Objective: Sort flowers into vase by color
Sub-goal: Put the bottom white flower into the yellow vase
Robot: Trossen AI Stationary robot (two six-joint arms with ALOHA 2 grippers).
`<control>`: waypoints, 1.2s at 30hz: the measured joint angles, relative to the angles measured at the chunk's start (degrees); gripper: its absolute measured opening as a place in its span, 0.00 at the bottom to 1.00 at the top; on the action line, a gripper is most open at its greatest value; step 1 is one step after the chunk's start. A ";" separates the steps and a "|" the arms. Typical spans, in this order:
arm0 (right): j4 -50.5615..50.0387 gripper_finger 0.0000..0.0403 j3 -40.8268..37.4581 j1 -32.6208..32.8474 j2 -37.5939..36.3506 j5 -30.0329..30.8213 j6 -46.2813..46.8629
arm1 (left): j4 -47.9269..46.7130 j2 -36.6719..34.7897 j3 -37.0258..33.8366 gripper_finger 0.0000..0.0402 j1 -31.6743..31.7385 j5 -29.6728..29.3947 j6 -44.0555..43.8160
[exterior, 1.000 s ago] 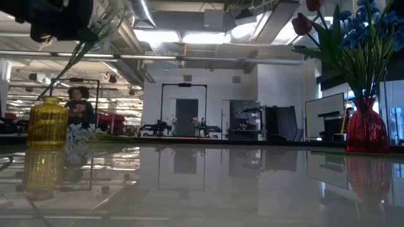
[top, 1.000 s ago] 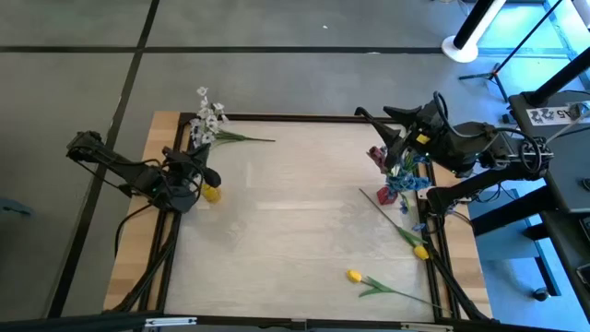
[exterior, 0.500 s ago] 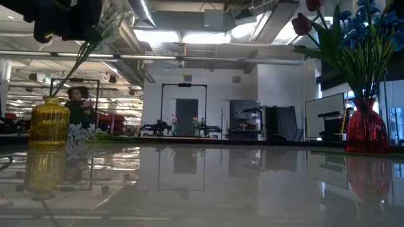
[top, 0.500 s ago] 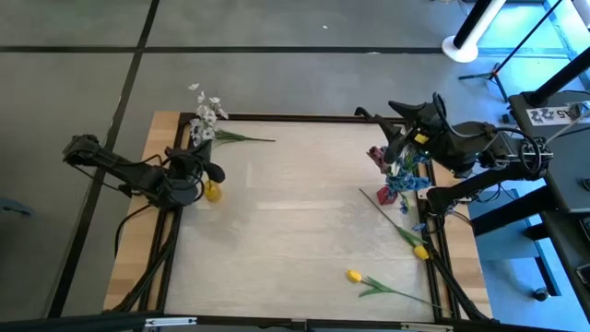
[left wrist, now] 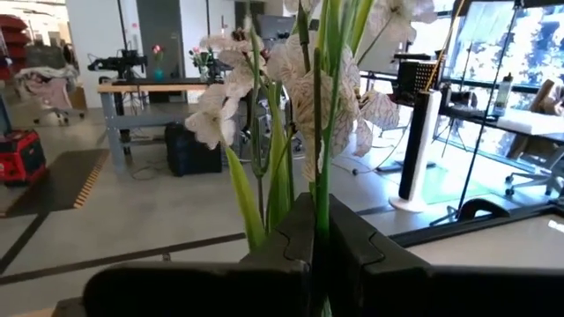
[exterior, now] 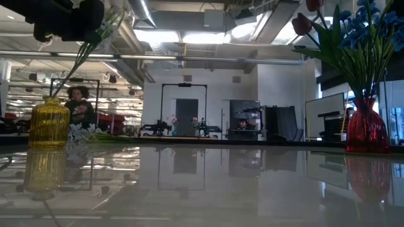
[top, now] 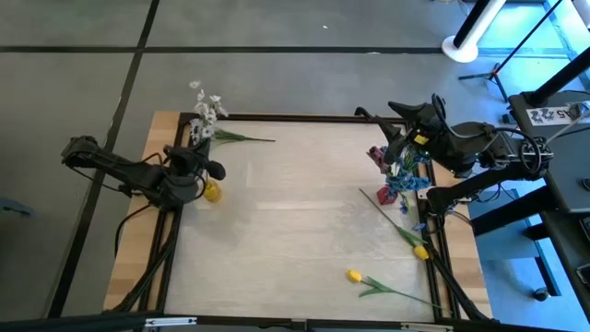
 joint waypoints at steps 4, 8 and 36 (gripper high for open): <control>-0.04 0.58 0.00 0.02 0.00 -2.61 0.67 | -1.95 0.49 0.00 0.01 -0.91 0.06 -3.53; -0.04 0.58 0.00 0.02 0.00 -4.04 0.66 | -1.97 0.54 0.00 0.01 -3.25 0.06 -4.69; -0.22 0.58 0.00 0.02 -0.02 -3.49 -2.54 | -0.55 -12.05 0.00 0.24 -16.80 15.89 7.40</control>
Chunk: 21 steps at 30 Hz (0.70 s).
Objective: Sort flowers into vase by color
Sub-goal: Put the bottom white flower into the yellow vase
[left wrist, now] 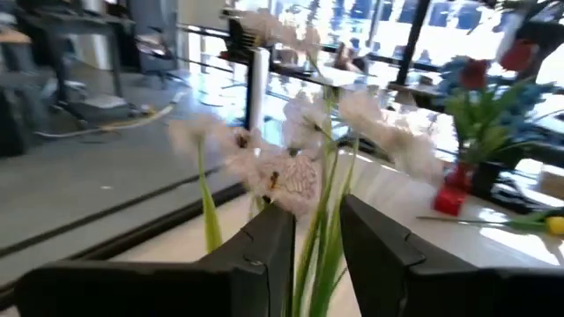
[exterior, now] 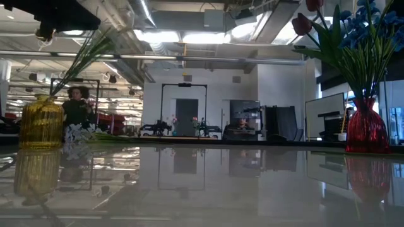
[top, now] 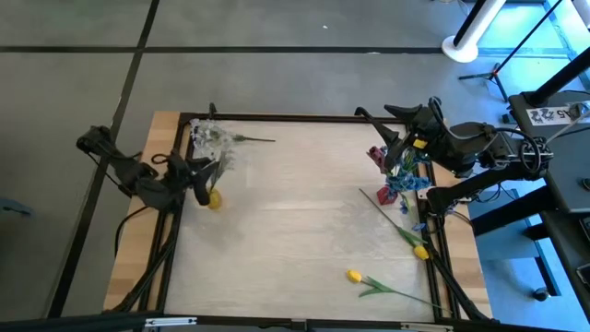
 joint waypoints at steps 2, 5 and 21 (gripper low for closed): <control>0.01 0.58 0.00 0.00 0.00 0.00 0.00 | 0.00 -1.26 0.00 0.24 0.00 1.85 0.50; 0.01 0.58 0.00 0.00 0.00 0.02 0.00 | -0.08 -2.44 0.08 0.24 0.00 3.31 1.34; -0.02 0.58 0.00 0.00 0.00 0.07 -0.01 | -12.12 -2.62 20.48 0.23 0.02 28.02 1.35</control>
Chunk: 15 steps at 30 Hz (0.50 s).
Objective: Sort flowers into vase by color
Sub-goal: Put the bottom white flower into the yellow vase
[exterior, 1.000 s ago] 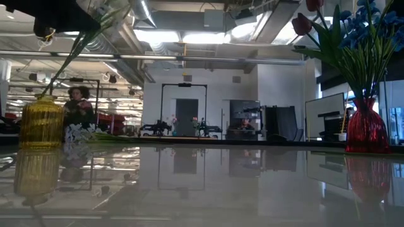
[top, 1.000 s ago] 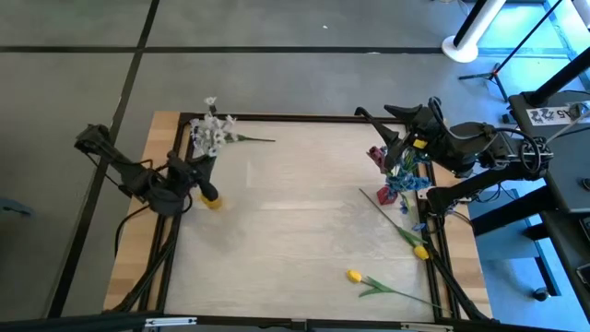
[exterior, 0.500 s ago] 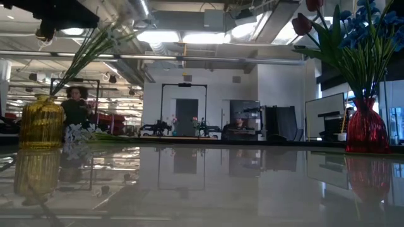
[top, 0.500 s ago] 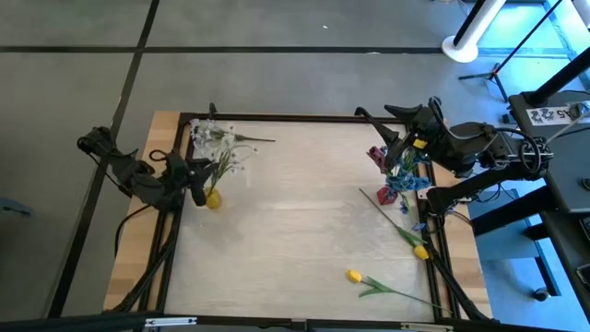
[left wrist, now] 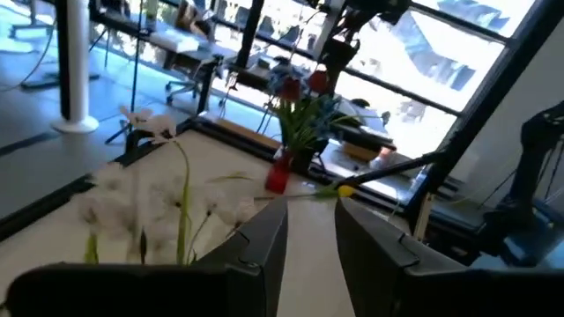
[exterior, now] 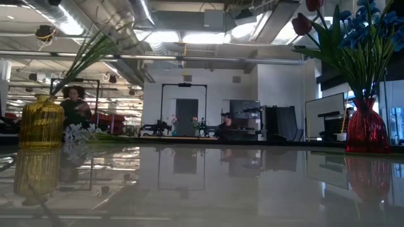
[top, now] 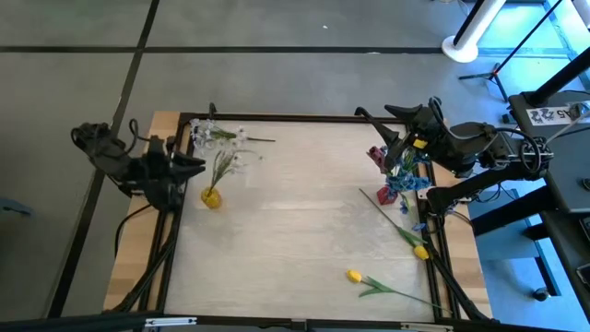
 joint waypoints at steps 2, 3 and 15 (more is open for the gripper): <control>-0.17 0.58 0.01 0.00 0.00 0.00 0.00 | -2.69 0.18 1.05 0.23 0.00 -0.15 -1.45; -0.28 0.58 0.02 0.00 0.00 0.00 -0.01 | -3.92 0.46 1.15 0.23 0.00 -0.27 -2.39; -0.26 0.58 0.02 0.00 0.00 0.00 0.07 | -23.79 10.56 1.12 0.32 3.17 0.46 -19.37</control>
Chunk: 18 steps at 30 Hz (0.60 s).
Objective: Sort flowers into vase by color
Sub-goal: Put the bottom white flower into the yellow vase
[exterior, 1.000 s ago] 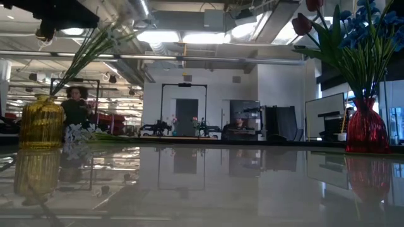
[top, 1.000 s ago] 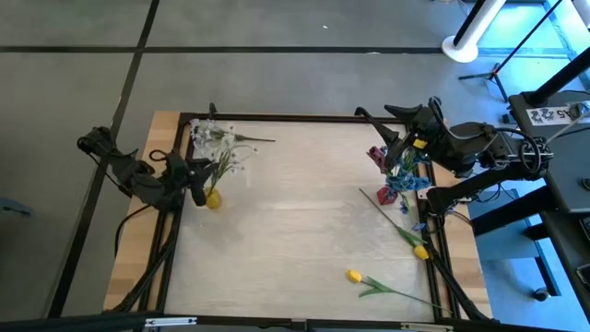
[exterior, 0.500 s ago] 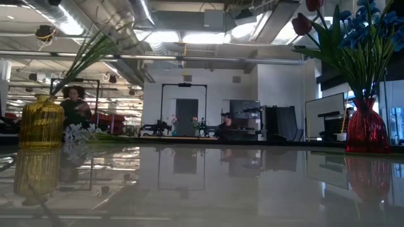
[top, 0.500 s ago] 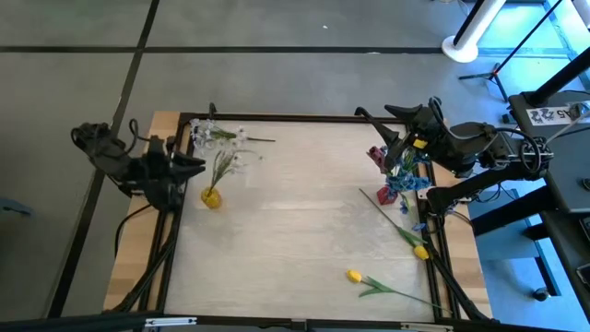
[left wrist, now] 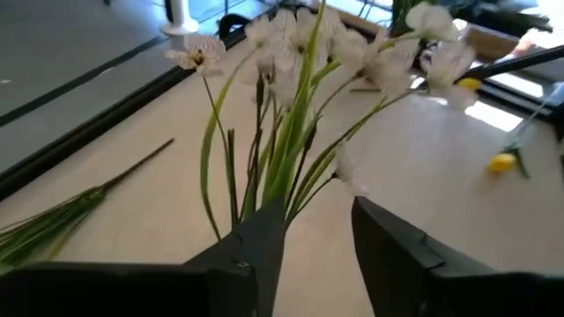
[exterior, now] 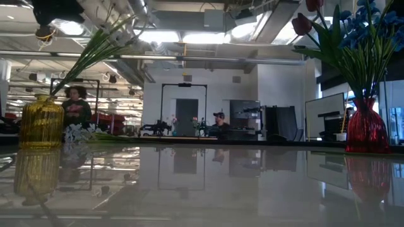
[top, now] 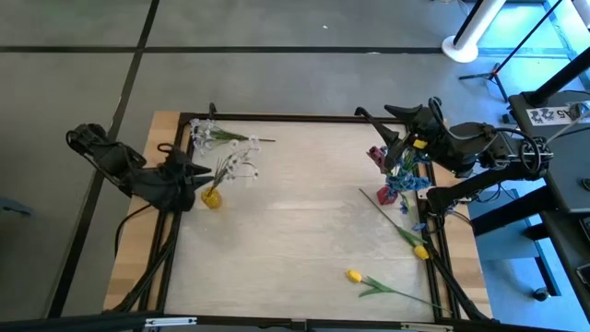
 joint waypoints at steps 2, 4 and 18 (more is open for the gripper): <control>0.00 0.58 0.00 0.00 0.00 0.00 0.01 | -0.48 0.87 0.00 0.36 0.52 0.21 -0.46; 0.00 0.58 0.00 0.00 0.00 0.00 0.02 | -0.56 2.04 0.00 0.39 1.14 1.30 -0.47; 0.00 0.58 0.00 -0.01 0.00 0.00 0.13 | -3.68 15.37 -0.02 0.48 9.97 3.84 1.27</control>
